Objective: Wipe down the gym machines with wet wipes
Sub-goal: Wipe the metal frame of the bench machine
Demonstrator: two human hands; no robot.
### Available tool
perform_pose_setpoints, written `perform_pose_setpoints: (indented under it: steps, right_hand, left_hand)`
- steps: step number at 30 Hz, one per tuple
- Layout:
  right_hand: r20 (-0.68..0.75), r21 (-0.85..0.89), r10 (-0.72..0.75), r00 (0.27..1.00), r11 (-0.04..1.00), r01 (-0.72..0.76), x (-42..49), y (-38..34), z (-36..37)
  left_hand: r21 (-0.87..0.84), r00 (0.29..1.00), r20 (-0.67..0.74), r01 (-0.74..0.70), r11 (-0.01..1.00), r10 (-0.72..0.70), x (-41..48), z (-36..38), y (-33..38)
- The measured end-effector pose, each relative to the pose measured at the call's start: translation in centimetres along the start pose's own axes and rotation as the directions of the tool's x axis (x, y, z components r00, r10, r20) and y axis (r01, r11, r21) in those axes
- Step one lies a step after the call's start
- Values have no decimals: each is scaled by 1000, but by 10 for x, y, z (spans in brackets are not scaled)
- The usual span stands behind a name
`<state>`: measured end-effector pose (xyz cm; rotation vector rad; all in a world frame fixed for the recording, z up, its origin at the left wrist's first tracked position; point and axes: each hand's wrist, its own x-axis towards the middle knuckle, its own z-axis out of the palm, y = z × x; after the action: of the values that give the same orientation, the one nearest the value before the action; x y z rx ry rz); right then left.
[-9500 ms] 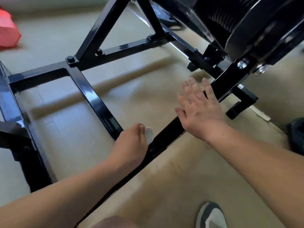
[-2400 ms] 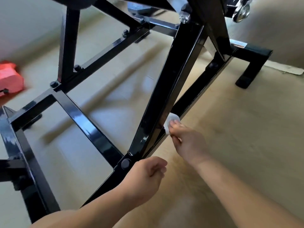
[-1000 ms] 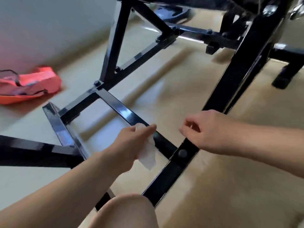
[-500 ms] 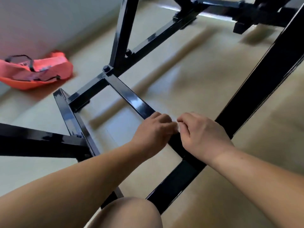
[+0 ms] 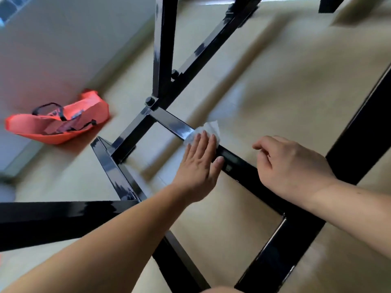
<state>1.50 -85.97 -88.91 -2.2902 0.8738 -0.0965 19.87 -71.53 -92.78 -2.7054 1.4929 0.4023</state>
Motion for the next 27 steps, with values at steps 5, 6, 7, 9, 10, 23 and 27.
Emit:
perform_pose_setpoints:
  steps: [5,6,7,9,10,23,27]
  right_hand:
    - [10,-17,-1,1000,1000,2,10,-5,15]
    - [34,-35,-3,999,999,4,10,-3,17]
    - [50,-60,-11,999,998,14,9,-1,18]
    - [66,-125,-26,997,992,34,7,2,20]
    - [67,-147,-30,997,988,39,7,3,21]
    - [84,-194,-68,994,977,83,-1,0,19]
    - [89,-167,-142,986,974,155,-5,0,12]
  left_hand:
    - [61,894,40,-447,892,446,-19,5,20]
    - [70,894,41,-449,891,447,-8,-1,5]
    - [83,927,33,-374,924,373,6,-6,-12]
    - [67,994,56,-94,993,90,33,-20,-45]
    - [46,997,74,28,999,-32,43,-26,-57]
    - [53,925,135,-366,929,356,-13,-26,-23]
    - [-43,996,89,7,999,-3,17,-24,-3]
